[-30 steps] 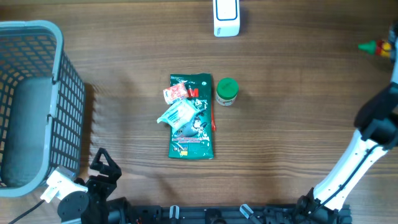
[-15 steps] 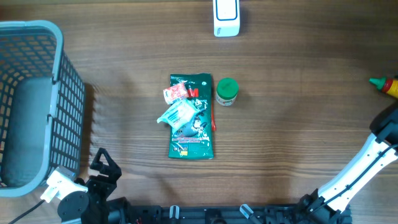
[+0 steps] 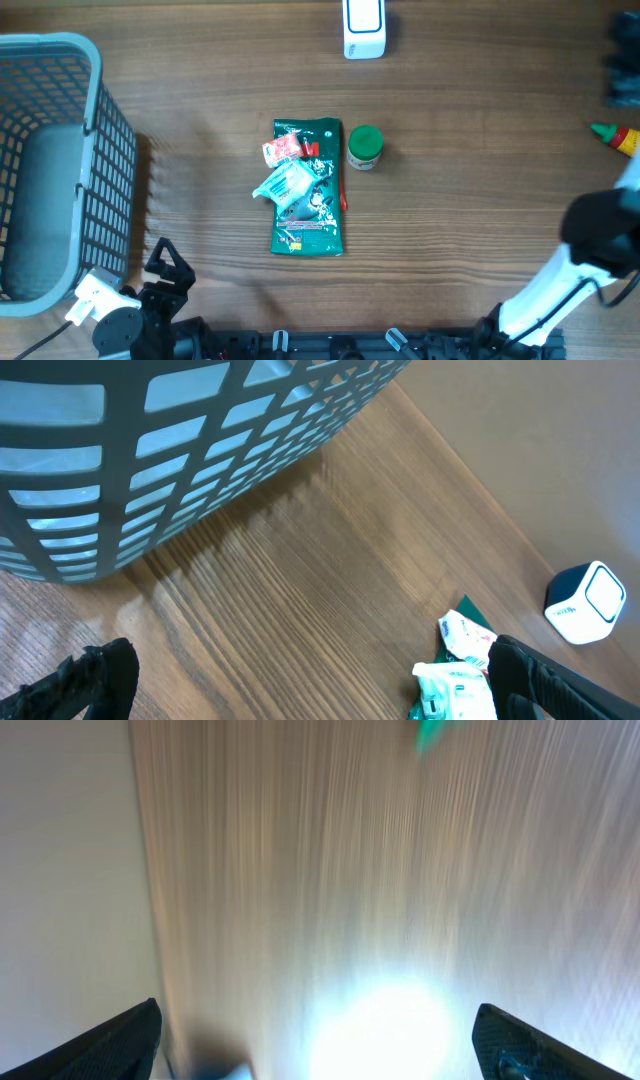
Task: Scan the item barcode
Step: 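Move the empty right gripper back toward the green-capped jar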
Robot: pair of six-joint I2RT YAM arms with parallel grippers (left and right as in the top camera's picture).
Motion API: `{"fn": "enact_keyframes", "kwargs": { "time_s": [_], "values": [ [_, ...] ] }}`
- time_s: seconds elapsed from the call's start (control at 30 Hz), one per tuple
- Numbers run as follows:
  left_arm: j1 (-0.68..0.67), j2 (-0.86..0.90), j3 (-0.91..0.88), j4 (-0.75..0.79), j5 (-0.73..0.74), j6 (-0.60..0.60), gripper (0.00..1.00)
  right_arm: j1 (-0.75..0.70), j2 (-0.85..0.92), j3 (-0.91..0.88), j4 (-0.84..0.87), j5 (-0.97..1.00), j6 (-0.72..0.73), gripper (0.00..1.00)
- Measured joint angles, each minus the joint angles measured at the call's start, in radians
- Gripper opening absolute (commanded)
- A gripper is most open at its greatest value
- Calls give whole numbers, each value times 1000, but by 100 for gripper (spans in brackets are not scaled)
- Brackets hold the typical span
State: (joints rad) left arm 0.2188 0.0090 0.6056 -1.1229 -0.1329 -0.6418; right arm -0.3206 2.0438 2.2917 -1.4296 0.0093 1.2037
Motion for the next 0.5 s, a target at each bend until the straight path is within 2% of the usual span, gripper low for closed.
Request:
{"fn": "enact_keyframes", "kwargs": {
  "time_s": [0.03, 0.13, 0.2, 0.33, 0.5],
  "values": [
    [0, 0, 0, 0, 0, 0, 100, 14, -4, 1, -9, -4, 4, 100],
    [0, 0, 0, 0, 0, 0, 100, 245, -3, -2, -153, -43, 7, 100],
    [0, 0, 0, 0, 0, 0, 100, 356, 13, -22, -167, -54, 3, 100],
    [0, 0, 0, 0, 0, 0, 100, 582, 34, -112, -119, -58, -18, 100],
    [0, 0, 0, 0, 0, 0, 100, 753, 34, -246, 2, -58, -39, 100]
  ]
}}
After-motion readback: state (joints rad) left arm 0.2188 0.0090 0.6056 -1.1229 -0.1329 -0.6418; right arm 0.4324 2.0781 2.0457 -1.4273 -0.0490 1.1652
